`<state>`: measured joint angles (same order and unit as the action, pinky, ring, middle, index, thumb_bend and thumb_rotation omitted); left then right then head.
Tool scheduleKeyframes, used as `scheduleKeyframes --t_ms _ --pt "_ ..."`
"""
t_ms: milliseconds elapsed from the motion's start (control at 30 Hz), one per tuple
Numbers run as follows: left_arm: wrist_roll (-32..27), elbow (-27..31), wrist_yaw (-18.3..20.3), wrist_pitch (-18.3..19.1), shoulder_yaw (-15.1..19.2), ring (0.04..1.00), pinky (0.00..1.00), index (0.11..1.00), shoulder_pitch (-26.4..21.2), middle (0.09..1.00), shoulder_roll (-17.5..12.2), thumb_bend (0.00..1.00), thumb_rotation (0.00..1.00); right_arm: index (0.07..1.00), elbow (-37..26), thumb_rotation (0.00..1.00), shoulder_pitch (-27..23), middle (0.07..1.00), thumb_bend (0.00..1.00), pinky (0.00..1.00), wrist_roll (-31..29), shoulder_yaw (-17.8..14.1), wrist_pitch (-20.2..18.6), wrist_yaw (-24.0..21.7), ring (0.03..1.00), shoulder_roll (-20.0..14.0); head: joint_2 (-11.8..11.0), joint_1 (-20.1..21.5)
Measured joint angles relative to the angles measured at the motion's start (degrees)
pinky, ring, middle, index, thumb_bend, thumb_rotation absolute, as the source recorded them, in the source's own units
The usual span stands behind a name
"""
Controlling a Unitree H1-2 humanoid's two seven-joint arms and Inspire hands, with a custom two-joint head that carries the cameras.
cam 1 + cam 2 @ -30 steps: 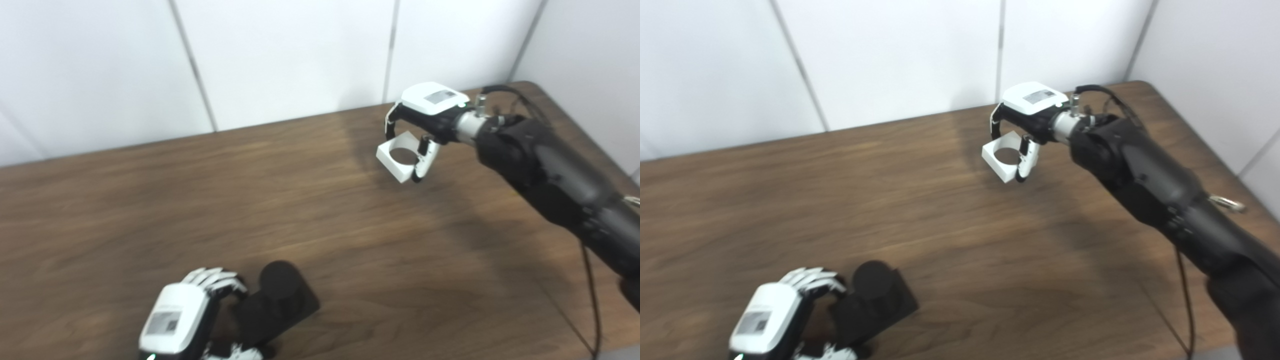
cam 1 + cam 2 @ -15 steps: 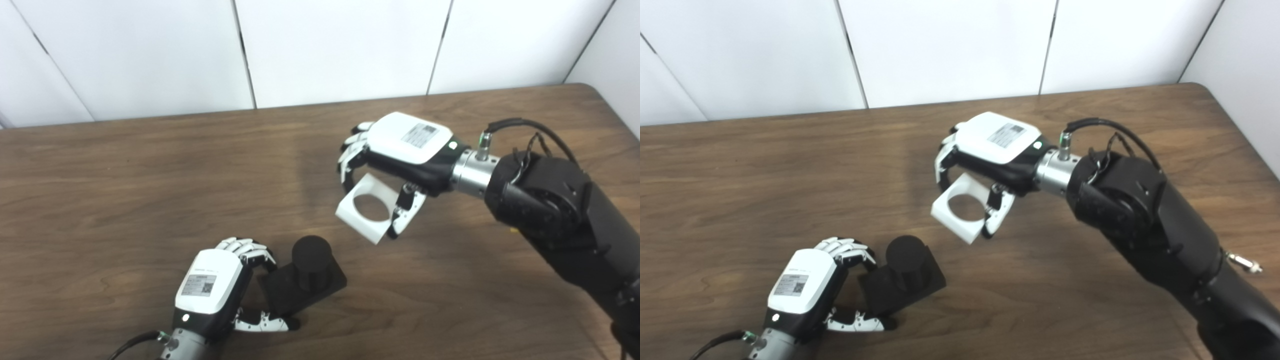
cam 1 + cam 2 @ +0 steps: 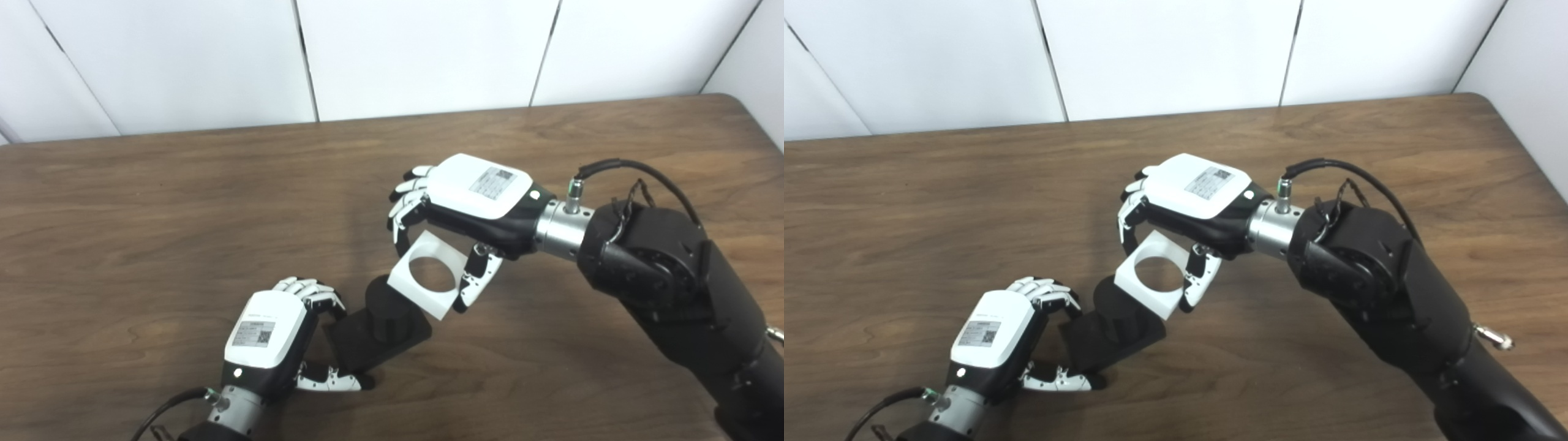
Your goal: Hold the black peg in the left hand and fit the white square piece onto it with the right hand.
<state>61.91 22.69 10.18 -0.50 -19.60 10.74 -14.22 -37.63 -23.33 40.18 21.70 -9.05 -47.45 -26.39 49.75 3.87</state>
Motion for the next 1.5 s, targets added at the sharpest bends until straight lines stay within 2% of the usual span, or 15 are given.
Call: scheduleKeyframes --t_ms 633,1067,1500 --pt "0.84 0.11 0.59 0.18 -0.27 0.802 0.85 0.485 -0.1 0.727 1.09 0.52 0.05 0.482 2.01 0.13 0.63 0.76 0.52 0.95 1.84 1.38 0.87 -0.24 0.891 4.42 0.62 -1.14" --pt "1.14 0.11 0.68 0.18 -0.41 0.797 0.84 0.485 -0.13 0.722 1.63 0.52 0.05 0.482 2.65 0.13 1.31 0.767 0.52 0.95 2.15 2.43 2.14 -0.15 0.892 5.26 0.79 -1.76" --pt "1.64 0.17 1.07 0.19 -0.57 0.796 0.84 0.484 -0.13 0.721 2.23 0.52 0.05 0.482 4.21 0.13 2.46 0.753 0.52 0.94 3.35 2.72 5.29 0.34 0.88 5.66 1.14 -2.11"
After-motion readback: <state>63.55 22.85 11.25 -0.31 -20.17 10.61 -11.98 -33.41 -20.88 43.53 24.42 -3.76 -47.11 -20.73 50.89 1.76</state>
